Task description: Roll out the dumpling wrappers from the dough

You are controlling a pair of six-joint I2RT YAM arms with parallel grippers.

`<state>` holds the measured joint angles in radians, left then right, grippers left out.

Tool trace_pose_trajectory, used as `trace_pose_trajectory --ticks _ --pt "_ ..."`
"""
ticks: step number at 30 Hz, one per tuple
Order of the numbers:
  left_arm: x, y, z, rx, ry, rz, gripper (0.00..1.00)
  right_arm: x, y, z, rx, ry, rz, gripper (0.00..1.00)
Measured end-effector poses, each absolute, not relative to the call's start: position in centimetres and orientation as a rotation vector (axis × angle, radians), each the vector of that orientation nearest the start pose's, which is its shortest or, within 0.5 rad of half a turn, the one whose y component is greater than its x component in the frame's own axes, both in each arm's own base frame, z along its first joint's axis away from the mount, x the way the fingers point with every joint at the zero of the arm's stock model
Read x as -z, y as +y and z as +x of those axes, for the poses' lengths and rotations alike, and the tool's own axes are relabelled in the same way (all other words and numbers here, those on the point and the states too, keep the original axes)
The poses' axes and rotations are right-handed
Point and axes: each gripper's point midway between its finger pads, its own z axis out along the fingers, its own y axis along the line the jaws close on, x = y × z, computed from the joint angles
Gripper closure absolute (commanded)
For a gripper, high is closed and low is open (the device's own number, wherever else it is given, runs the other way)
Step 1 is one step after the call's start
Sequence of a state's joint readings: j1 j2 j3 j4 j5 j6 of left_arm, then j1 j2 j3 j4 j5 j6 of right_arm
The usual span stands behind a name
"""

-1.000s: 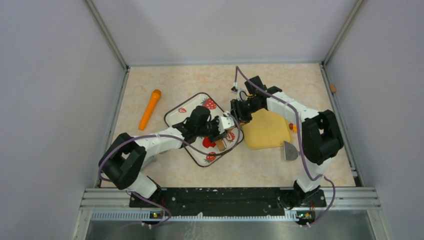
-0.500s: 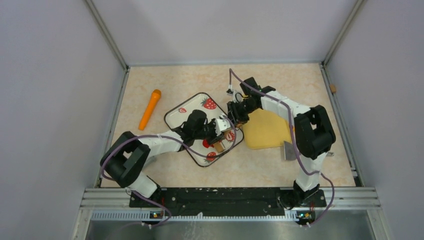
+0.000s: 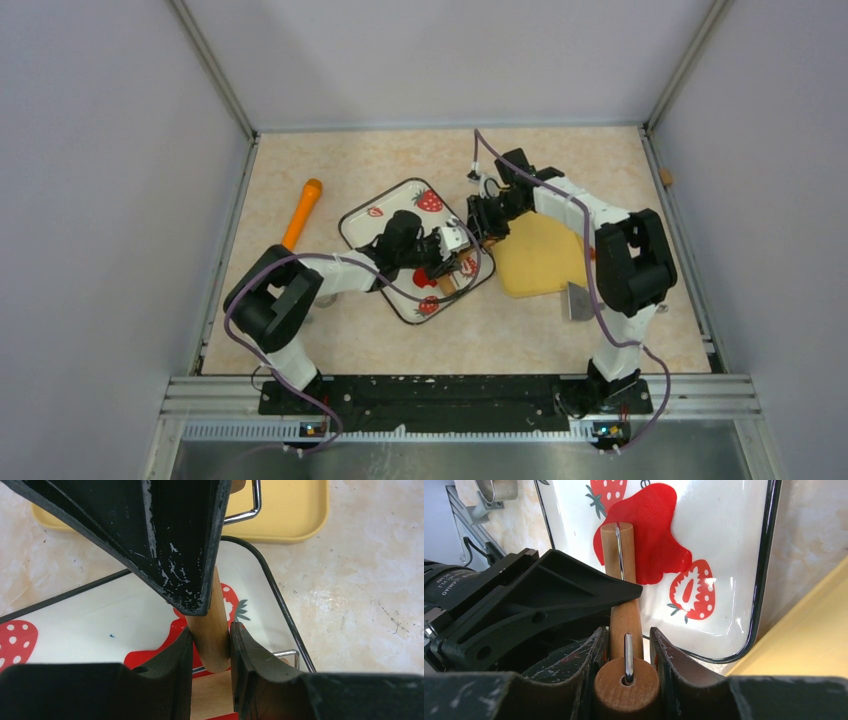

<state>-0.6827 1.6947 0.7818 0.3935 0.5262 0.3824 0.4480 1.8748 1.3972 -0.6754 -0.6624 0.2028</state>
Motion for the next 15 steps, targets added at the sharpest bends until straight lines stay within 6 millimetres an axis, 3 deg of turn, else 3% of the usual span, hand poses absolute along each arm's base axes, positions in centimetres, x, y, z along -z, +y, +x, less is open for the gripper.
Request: trace_pose_trajectory --ticks 15 --pt "-7.7 -34.1 30.1 0.745 1.620 1.309 1.00 -11.2 26.8 31.0 -1.047 2.700 -0.525 1.00"
